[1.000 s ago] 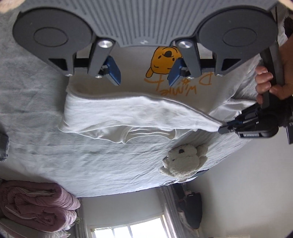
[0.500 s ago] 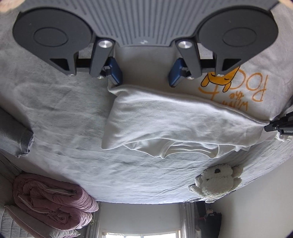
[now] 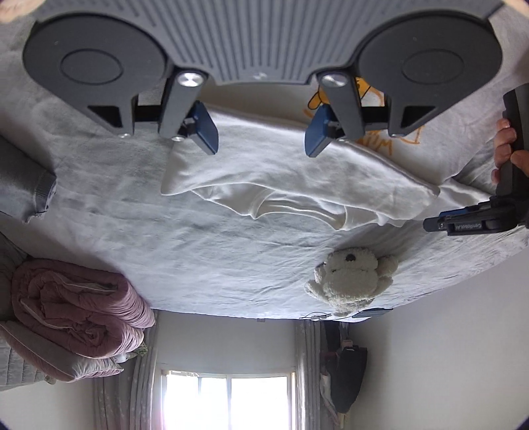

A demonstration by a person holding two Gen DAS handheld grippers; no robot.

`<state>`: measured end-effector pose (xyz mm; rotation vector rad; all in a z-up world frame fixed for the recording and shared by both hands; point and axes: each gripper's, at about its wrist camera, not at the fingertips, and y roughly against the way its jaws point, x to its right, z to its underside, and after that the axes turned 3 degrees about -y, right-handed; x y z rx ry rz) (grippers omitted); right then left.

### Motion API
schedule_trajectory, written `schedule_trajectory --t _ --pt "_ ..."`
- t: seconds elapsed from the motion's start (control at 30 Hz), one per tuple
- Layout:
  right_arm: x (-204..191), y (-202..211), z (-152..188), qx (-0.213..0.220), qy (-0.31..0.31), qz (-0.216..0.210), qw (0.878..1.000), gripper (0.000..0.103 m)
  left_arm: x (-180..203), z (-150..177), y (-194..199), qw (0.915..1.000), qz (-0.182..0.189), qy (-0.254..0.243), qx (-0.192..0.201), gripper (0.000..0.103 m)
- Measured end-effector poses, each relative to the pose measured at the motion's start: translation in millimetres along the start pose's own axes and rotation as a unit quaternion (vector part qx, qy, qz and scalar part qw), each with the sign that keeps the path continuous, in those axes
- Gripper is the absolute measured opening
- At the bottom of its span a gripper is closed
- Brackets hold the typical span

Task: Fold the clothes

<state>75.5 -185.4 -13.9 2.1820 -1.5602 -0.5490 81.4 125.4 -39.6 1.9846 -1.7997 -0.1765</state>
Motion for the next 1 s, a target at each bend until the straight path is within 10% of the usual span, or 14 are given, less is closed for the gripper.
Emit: schedule_trajectory --t 0.63,1.0 --pt "12.3 -32.4 17.1 -0.064 -0.028 -0.001 0.998 0.066 -16.8 -2.8 -7.6 0.9958 -0.043 0.022 -0.077 0.058" --pt "1.5 -20.2 11.7 -0.044 -0.032 -0.019 0.998 0.067 -58.5 -14.2 -0.4 0.9722 -0.216 0.056 -0.070 0.076"
